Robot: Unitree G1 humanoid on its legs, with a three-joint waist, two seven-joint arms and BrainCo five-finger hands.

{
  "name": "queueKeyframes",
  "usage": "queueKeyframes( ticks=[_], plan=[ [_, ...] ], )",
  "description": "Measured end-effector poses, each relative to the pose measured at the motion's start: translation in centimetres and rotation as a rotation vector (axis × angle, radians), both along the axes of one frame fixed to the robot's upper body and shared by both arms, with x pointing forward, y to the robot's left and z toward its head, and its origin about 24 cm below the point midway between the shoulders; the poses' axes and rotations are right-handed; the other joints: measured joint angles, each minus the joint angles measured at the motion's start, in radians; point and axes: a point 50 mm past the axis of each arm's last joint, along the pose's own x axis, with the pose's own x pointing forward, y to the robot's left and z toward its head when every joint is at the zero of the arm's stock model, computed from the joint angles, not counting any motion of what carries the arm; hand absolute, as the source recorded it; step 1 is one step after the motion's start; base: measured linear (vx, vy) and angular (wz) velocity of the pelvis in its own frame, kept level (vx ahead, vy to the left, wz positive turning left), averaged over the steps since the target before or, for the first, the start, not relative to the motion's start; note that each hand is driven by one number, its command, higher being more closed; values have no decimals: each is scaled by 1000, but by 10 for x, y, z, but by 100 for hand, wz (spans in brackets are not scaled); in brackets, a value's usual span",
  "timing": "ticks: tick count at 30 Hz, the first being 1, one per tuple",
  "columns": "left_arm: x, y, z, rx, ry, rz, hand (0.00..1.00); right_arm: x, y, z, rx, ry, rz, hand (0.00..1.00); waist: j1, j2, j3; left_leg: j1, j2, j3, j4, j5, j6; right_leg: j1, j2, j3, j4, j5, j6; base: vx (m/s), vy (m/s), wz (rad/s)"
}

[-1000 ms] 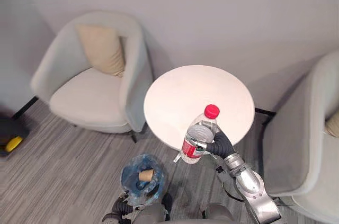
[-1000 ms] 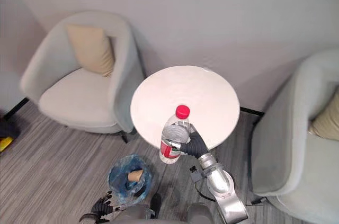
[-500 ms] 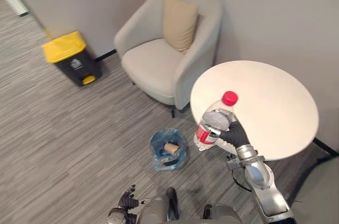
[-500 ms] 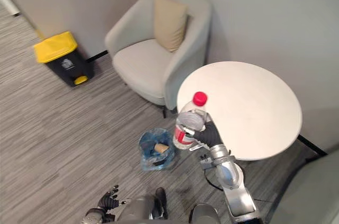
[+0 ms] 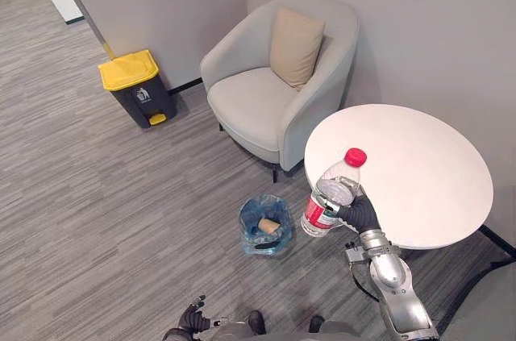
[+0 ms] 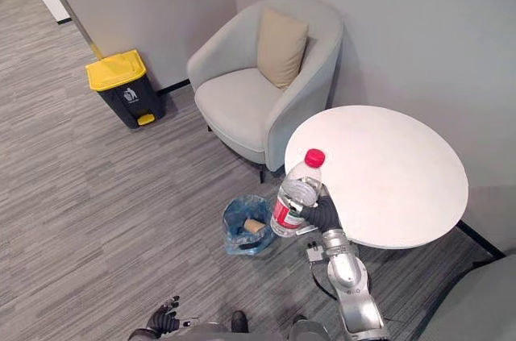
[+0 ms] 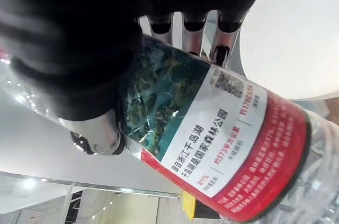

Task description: Gather rubbish on tea table into small bin, then transfer packed bag to large trash can.

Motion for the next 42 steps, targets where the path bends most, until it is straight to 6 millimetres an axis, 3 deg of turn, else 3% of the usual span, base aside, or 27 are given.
queueKeyframes(
  ticks=[2,6,7,8,10,12,14,15,16,17,18,19,20,21,23,25,29,31,33,38,42],
  plan=[
    [0,0,0,0,-1,1,0,0,0,-1,0,4,2,100,2,-3,2,1,1,4,-1,-3,-2,-8,-1,6,14,-12,5,-6,-37,-9],
    [1,10,2,25,-1,0,0,-1,7,-3,2,13,31,100,5,-53,28,-19,-30,22,92,-69,13,-83,-56,28,210,-132,35,14,-15,-1],
    [1,12,2,29,-1,0,0,-1,9,-7,-2,30,38,100,2,-61,29,-31,-35,3,144,-107,13,-90,-82,21,271,-171,60,56,-34,24],
    [1,13,2,33,-2,-2,0,-2,9,-8,-5,34,38,100,0,-70,32,-31,-42,-5,152,-115,16,-92,-92,17,294,-174,65,96,-22,40],
    [2,15,3,38,-5,5,0,-3,9,-10,-27,43,43,100,-12,-67,36,-9,-46,-51,151,-127,32,-170,-94,63,467,-148,76,173,-8,46],
    [4,14,3,37,-10,8,0,-5,12,-12,-22,56,59,100,-13,-59,46,-6,-23,-90,156,-135,31,-209,-50,117,448,-176,41,179,-44,43],
    [3,18,4,42,-10,19,0,-5,16,-13,-29,57,79,100,-13,-65,45,5,8,-120,155,-146,17,-245,-7,136,334,-163,44,164,-103,45],
    [1,20,4,47,-6,22,0,-5,17,-13,-28,59,82,100,-14,-71,41,6,8,-130,158,-153,5,-243,2,151,274,-138,38,205,-155,60],
    [0,25,4,58,0,28,0,-6,17,-14,-27,63,82,100,-21,-92,36,-5,-4,-150,190,-177,-24,-233,-9,171,205,-30,15,283,-265,69],
    [-1,19,2,39,6,41,0,-8,12,-18,-45,85,75,100,-26,-73,22,-5,17,-187,235,-213,-46,-211,4,139,223,-16,-16,302,-276,63],
    [-1,17,2,34,5,41,0,-8,11,-19,-48,90,72,100,-26,-63,19,-7,26,-191,241,-220,-50,-208,10,131,220,-22,-19,333,-261,48],
    [-2,11,0,16,7,43,0,-8,7,-20,-63,99,67,100,-23,-28,8,-18,52,-201,268,-236,-61,-193,33,108,200,-36,-27,242,-127,28],
    [-2,8,0,10,6,44,0,-8,7,-20,-67,102,67,100,-22,-19,10,-27,63,-203,295,-239,-66,-181,42,94,182,-40,-30,288,-152,50],
    [2,5,0,2,-4,46,0,-9,4,-21,-70,107,57,100,-28,3,19,-74,84,-201,414,-237,-69,-135,59,71,141,-42,-38,272,-165,44],
    [7,5,3,-3,-33,61,0,-12,2,-23,-69,118,46,100,-17,2,38,-146,124,-181,641,-216,-107,-45,83,50,87,-36,-72,249,-147,20],
    [9,7,4,1,-44,61,0,-13,2,-23,-65,117,40,100,2,-11,47,-196,168,-106,777,-226,-89,50,92,44,34,-38,-89,239,-77,-2],
    [14,6,6,-1,-60,56,0,-9,1,-16,-64,81,20,100,2,-5,57,-222,159,-61,595,-241,-72,86,80,62,8,-37,-88,214,45,-13],
    [14,3,5,-4,-58,43,0,-9,-5,-16,-77,81,8,100,-2,30,66,-194,148,-86,385,-89,-73,107,101,78,6,-51,-55,171,149,-8],
    [20,5,7,3,-69,35,0,-9,-3,-19,-64,94,0,100,1,4,74,-165,127,-84,341,-94,-69,103,83,90,4,-62,-35,145,155,4],
    [19,6,6,8,-62,31,0,-6,12,-32,-135,137,74,100,27,1,79,-108,87,-74,246,-80,-48,101,43,113,3,-64,-12,1,94,-3],
    [17,4,5,3,-56,27,0,-4,16,-42,-162,176,102,100,26,3,78,-101,77,-81,177,-36,-45,74,38,110,8,-61,-7,-74,-12,2]
  ],
)
